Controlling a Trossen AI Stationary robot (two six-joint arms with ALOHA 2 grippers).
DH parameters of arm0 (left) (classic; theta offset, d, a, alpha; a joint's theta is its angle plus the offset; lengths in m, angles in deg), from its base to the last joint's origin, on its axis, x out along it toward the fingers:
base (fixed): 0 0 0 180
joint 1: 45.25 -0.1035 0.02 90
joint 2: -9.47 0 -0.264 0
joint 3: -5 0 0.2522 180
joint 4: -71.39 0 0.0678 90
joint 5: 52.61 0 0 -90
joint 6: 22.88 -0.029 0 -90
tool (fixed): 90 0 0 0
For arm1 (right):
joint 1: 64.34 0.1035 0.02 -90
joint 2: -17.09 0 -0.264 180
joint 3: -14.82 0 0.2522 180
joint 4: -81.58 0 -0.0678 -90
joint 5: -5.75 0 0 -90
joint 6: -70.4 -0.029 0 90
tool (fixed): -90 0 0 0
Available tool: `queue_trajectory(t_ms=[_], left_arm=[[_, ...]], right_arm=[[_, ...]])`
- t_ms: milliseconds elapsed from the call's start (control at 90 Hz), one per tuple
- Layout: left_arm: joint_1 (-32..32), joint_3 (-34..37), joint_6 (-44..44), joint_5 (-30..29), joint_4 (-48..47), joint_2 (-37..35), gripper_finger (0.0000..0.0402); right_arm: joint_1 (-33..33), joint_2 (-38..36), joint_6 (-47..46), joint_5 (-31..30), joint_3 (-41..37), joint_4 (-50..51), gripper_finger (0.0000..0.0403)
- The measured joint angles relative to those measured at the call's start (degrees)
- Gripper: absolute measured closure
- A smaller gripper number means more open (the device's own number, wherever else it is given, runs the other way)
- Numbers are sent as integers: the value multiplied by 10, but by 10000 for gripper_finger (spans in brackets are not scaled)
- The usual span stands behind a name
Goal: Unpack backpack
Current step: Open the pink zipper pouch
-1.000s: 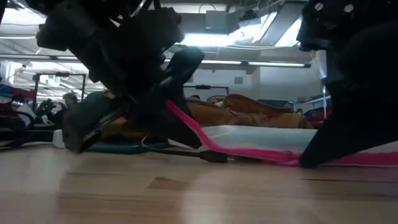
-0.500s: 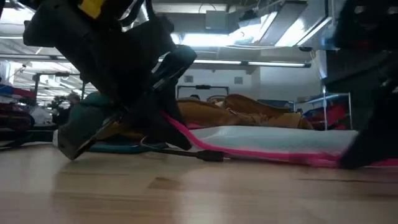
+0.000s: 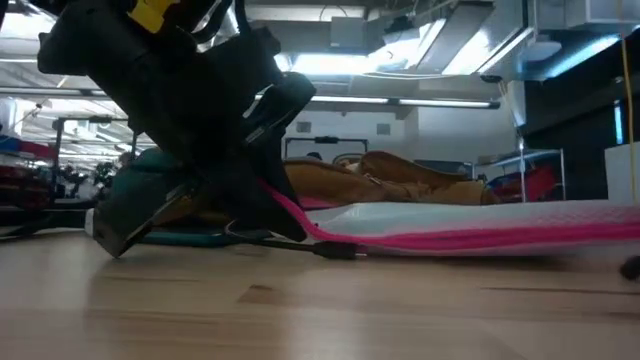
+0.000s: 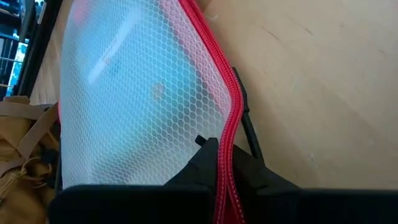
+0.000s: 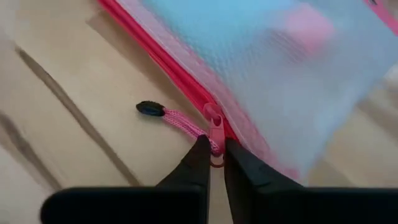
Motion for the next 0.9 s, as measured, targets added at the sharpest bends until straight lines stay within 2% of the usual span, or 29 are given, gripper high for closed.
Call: queue_trajectory(t_ms=[211, 478, 900], left_arm=[[0, 0, 2, 0, 0, 0, 401], [0, 0, 2, 0, -1, 0, 401], [-1, 0, 12, 0, -15, 0, 401]], right_arm=[[34, 0, -82, 4, 0, 36, 393], [58, -1, -129, 23, -2, 57, 393], [59, -1, -135, 26, -15, 58, 393]])
